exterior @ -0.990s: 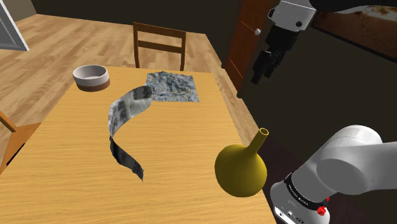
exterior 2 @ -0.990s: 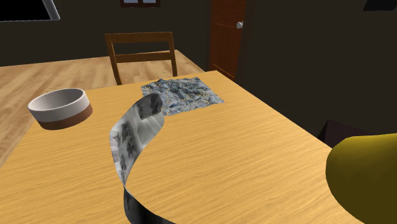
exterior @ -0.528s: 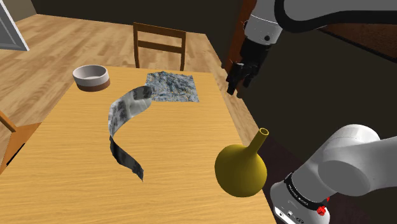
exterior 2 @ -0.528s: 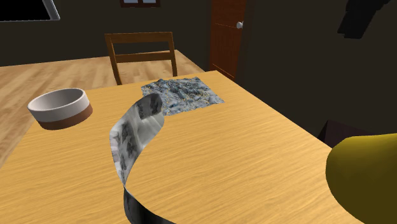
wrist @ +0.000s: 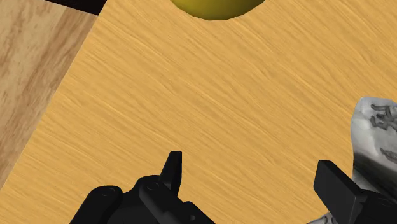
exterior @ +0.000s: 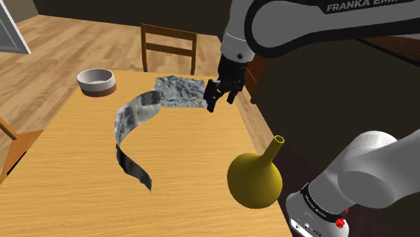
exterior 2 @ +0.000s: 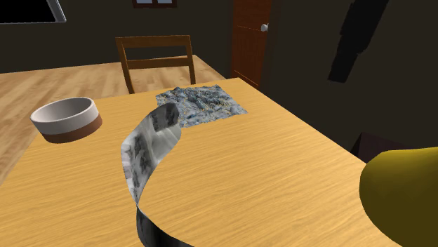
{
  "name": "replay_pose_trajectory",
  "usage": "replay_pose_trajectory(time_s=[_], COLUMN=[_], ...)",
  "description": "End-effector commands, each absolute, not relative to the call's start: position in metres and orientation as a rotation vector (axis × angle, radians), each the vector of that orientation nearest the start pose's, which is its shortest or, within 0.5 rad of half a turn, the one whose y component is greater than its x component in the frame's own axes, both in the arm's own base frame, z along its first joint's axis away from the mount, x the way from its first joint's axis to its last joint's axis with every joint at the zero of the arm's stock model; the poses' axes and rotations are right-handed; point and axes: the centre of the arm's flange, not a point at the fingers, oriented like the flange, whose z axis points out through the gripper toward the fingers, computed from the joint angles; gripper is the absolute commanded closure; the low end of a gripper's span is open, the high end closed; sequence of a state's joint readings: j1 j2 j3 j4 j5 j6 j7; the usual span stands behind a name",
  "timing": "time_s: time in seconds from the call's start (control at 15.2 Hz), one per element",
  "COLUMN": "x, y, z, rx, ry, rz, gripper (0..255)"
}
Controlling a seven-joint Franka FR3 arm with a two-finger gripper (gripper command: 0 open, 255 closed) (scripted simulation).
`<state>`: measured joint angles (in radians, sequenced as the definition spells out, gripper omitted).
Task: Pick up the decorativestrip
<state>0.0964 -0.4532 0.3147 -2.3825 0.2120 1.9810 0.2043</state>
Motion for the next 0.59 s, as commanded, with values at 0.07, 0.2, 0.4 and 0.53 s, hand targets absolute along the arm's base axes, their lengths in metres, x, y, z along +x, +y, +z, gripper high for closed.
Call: replay_pose_trajectory(time_s=[0.07,0.2,0.4,0.53], x=[0.394,0.404,0.419,0.429], y=[0.221,0.242,0.275,0.296], z=[0.47,0.46,0.445,0.435], rx=[-3.061,-3.057,-3.05,-3.045], ry=[-0.139,-0.134,-0.125,-0.12], rz=[-0.031,-0.032,-0.034,-0.035], gripper=[0,0,0,0])
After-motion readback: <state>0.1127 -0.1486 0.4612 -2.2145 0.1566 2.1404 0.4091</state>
